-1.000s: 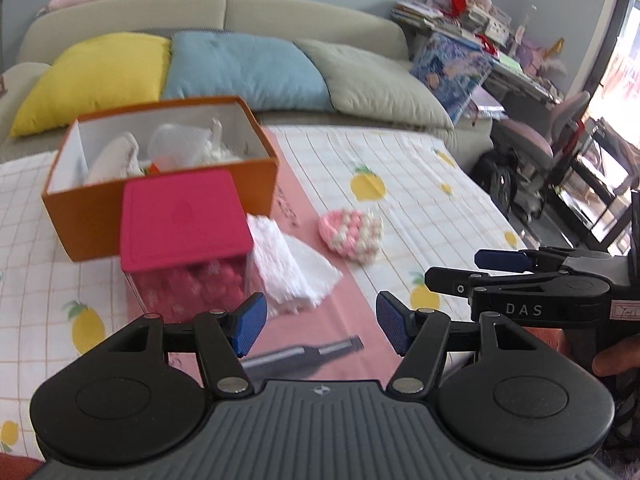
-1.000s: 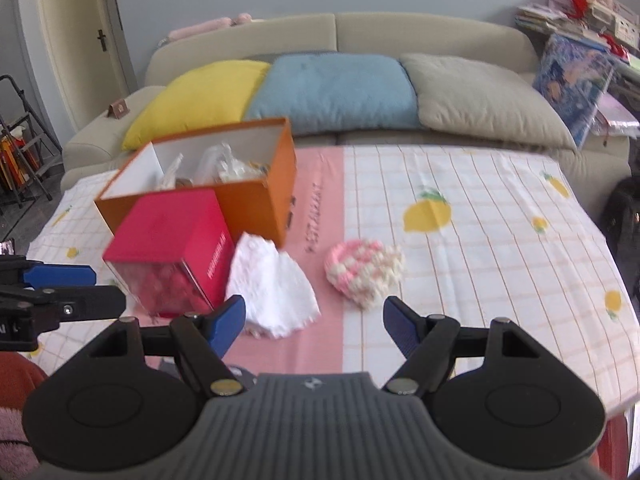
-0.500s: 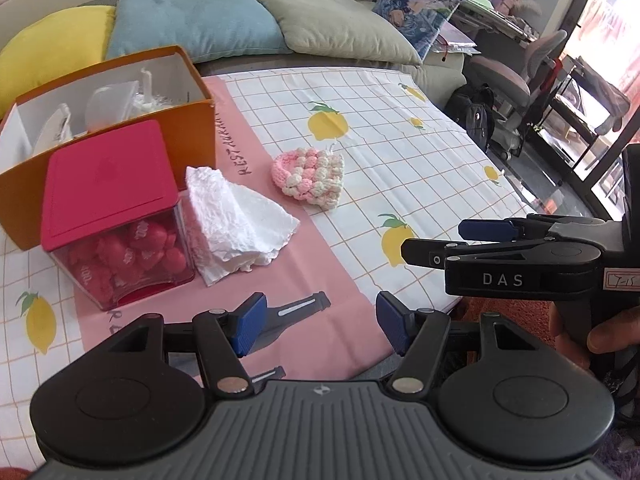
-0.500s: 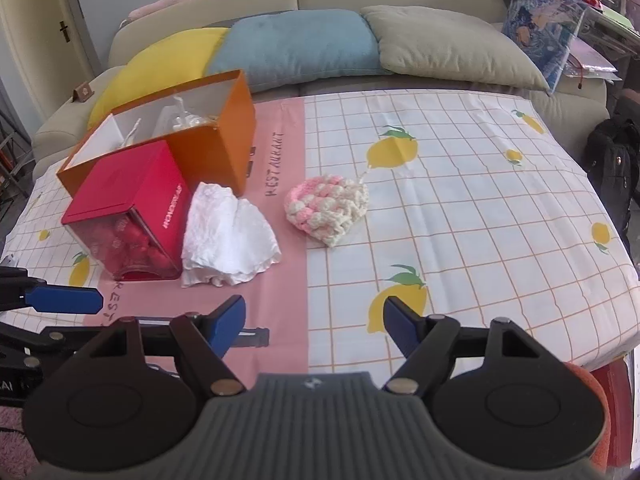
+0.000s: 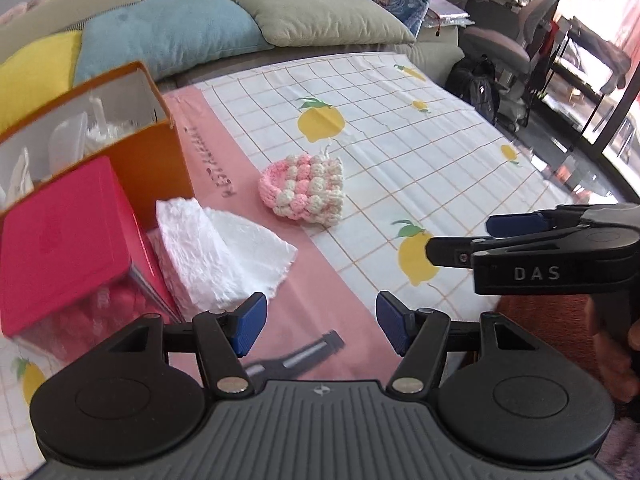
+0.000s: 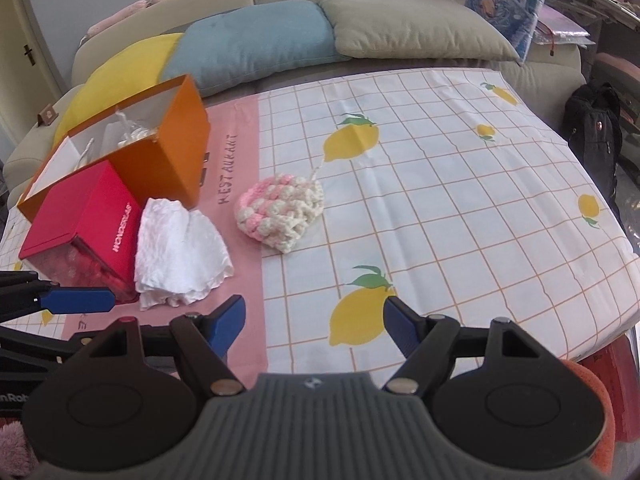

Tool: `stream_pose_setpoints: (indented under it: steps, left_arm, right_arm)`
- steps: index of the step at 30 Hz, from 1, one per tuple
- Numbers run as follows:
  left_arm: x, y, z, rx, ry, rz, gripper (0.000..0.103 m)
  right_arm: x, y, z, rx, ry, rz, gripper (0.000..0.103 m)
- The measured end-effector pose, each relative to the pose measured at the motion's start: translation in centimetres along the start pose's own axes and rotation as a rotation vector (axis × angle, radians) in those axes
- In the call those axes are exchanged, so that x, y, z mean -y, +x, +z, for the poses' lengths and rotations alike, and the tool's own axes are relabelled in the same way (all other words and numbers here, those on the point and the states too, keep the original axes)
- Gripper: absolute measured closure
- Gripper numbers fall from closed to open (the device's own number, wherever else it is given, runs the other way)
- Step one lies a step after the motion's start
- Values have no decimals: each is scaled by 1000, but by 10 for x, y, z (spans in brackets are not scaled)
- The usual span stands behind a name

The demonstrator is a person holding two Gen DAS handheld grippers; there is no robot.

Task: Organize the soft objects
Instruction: 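Grasp the white tissue with the left gripper while the right gripper grasps the pink crocheted basket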

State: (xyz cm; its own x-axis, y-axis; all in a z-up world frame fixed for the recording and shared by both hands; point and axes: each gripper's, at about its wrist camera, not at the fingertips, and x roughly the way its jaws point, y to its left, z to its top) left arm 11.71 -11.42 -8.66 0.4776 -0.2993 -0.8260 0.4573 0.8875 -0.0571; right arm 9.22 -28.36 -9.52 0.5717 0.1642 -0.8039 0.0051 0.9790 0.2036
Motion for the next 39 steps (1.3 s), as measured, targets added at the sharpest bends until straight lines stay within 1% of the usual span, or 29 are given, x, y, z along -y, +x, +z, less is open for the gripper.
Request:
stream_pose_setpoints:
  steps: [3,5,9,13,16,19,24,29,33,36,38,39]
  left_arm:
    - [2,12,12,-35,74,59,29]
    - [1,23,19,-67,94,87,29]
    - [-2,49,31,-150,103,156,29]
    - [0,68,39,-205,99,195,27]
    - [2,84,43,-264,110,245,27]
    - [1,95,45,-305,117,270,27]
    - [-3,107,45,-350,126,286,27]
    - [-9,117,43,-364,125,310,27]
    - [-13,124,41,-377,132,311,27]
    - [-15,124,41,-371,127,295,27]
    - [-15,124,41,-367,126,286,27]
    - [-16,124,41,-364,127,280,27]
  right_arm:
    - [3,6,3,0,-6,-9,28]
    - [5,11,4,-4,-9,-12,28]
    - [8,19,9,-3,-19,-11,28]
    - [14,29,16,1,-12,-20,28]
    - [19,37,25,15,-9,-2,28]
    - [17,50,36,20,-29,22,28]
    - [4,81,51,-13,-60,100,28]
    - [-11,108,58,-36,-101,138,28]
    - [-20,126,61,-51,-128,154,28]
    - [-23,133,62,-52,-136,160,28]
    - [-29,143,62,-58,-156,151,31]
    - [-30,147,61,-68,-159,153,35]
